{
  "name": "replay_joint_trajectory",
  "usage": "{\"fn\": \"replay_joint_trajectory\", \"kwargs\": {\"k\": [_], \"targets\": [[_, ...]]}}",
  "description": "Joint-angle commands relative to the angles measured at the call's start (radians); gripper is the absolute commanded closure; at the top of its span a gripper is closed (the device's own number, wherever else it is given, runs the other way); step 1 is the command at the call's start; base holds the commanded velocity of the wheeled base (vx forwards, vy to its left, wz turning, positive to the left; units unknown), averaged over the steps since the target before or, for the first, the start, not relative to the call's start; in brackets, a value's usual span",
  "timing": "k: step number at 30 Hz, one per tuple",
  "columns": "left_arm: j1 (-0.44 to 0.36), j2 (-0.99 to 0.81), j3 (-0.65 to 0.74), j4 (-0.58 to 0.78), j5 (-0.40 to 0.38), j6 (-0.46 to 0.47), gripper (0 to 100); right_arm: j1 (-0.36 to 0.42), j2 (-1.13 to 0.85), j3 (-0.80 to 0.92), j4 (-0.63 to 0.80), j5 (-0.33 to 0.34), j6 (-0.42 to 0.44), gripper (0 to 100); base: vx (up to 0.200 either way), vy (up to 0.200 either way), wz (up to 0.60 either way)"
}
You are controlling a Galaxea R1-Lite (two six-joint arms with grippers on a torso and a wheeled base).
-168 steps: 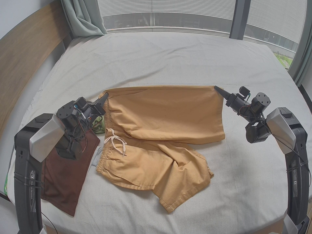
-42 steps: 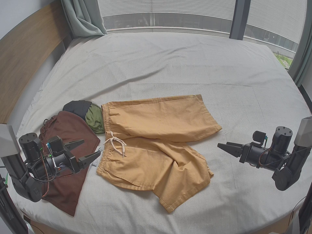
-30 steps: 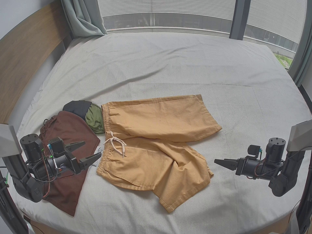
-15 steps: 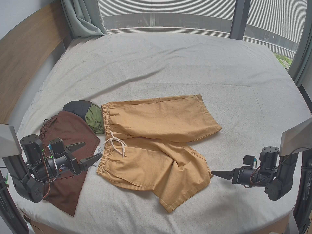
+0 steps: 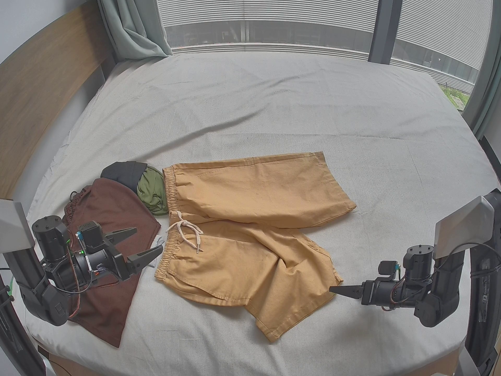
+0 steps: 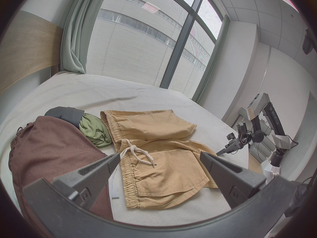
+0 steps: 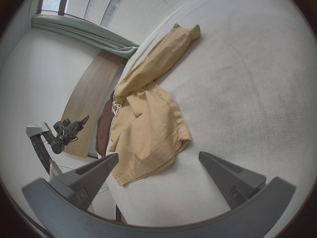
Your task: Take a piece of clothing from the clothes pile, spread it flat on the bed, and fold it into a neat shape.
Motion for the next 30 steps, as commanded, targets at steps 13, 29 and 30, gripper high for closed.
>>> {"fn": "replay_joint_trajectory", "kwargs": {"k": [13, 29, 30], "targets": [[-0.003, -0.004, 0.004, -0.002, -0.003, 0.003, 0, 0.11, 0.047, -0.064, -0.003, 0.001, 0.074, 0, 0.0, 0.0, 0.0], [-0.004, 0.003, 0.004, -0.002, -0.006, 0.006, 0, 0.03, -0.072, -0.066, -0.002, 0.001, 0.074, 0, 0.0, 0.0, 0.0], [-0.004, 0.003, 0.004, -0.002, -0.009, 0.006, 0, 0.021, -0.085, -0.064, -0.002, 0.001, 0.074, 0, 0.0, 0.0, 0.0]]}}
